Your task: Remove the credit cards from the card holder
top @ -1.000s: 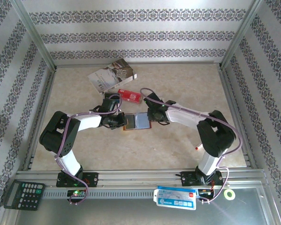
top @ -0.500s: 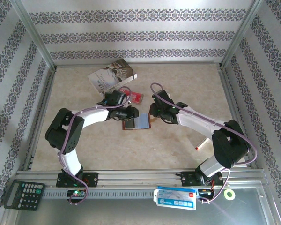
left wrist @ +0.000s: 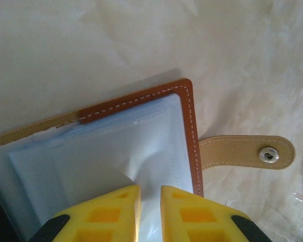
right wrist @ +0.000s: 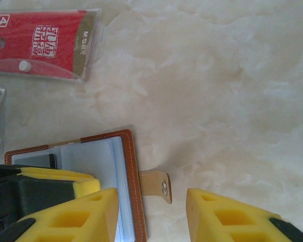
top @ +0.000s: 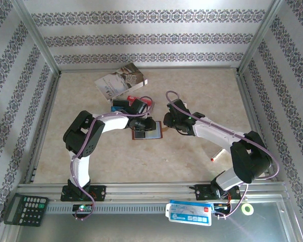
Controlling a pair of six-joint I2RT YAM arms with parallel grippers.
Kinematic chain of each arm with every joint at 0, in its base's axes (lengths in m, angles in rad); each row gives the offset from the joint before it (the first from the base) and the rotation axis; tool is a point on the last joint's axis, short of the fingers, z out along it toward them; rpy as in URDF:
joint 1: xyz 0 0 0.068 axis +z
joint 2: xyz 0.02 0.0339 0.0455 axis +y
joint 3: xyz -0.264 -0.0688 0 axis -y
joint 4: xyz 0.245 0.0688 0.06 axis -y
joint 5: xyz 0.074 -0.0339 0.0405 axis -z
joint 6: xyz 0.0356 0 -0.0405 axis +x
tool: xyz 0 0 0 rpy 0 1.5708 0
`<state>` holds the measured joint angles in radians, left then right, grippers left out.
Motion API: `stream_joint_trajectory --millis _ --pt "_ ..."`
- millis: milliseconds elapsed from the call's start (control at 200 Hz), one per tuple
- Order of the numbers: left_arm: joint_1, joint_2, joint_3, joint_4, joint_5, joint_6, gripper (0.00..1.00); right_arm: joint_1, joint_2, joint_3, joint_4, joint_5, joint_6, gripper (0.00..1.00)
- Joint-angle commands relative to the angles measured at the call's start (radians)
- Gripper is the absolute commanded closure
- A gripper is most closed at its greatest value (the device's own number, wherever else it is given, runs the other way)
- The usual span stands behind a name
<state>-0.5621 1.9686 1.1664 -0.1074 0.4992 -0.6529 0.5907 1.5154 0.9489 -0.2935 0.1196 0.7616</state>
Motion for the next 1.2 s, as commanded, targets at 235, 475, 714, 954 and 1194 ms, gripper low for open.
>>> stream_joint_trajectory --millis 235,475,714,954,1194 --pt "0.019 -0.136 0.003 0.094 0.121 -0.086 0.66 -0.015 -0.051 -0.089 0.246 -0.141 0.059 0.56" --pt "0.159 -0.309 -0.156 0.067 0.06 -0.084 0.49 -0.011 0.007 -0.1 0.356 -0.291 0.104 0.55" --pt "0.239 -0.395 -0.264 0.048 0.031 -0.079 0.44 0.044 0.139 -0.031 0.392 -0.364 0.148 0.57" --pt "0.24 -0.355 -0.288 0.017 0.006 -0.048 0.53 0.061 0.257 0.034 0.382 -0.415 0.201 0.67" --pt "0.201 -0.281 -0.25 0.01 -0.01 -0.046 0.63 0.063 0.321 0.07 0.386 -0.43 0.247 0.74"
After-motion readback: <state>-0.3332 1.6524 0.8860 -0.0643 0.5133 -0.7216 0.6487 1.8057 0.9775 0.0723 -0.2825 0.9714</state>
